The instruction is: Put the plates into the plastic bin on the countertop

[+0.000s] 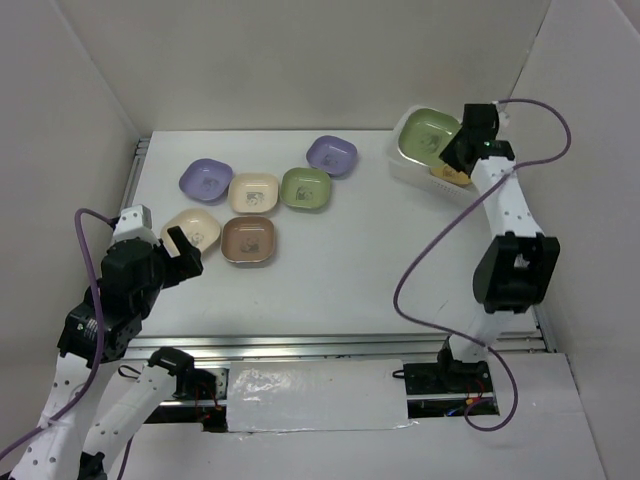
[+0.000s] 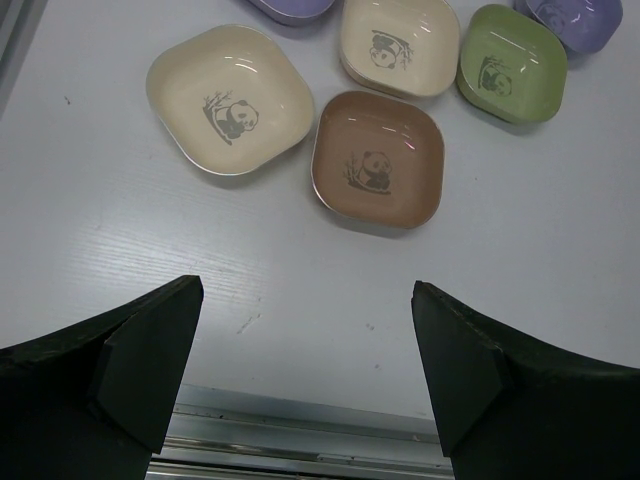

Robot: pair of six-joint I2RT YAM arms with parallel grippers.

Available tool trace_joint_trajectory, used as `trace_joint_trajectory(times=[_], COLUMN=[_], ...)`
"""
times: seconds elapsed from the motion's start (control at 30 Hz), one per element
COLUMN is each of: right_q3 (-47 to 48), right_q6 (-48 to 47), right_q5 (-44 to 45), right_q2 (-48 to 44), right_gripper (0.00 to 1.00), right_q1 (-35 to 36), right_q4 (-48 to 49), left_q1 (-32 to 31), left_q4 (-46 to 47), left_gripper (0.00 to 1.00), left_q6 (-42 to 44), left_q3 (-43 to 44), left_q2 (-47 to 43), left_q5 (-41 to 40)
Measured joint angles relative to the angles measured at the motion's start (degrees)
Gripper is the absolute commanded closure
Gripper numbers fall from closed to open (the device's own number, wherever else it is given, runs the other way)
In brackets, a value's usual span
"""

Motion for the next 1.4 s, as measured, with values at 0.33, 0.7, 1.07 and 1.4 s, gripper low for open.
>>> trace_joint_trajectory(times=[0.33, 0.7, 1.07, 1.4], right_q3=[22.2, 26.8, 14.5, 5.6], right_q6=[-8.2, -9.6, -9.9, 0.3], right_q5=[-3.0, -2.8, 3.0, -2.8], right_q2=[27.7, 31.2, 10.3, 17.6], right_gripper=[1.0, 0.0, 0.0, 0.08], right_q1=[-11.7, -14.6, 7.1, 43.7], right_q4=[-5.0, -5.8, 0.0, 8.5], left_q1=[-0.1, -3.6, -3.9, -3.0], left_q4=[0.0, 0.0, -0.1, -0.9], left_gripper=[0.01, 0.01, 0.01, 0.01], left_q6=[0.0, 0.2, -0.3, -1.4], left_q3=[0.0, 0.0, -0.1, -0.1], left_q2=[-0.5, 0.1, -0.9, -2.4], left_q5=[0.0, 0.5, -1.3, -4.6])
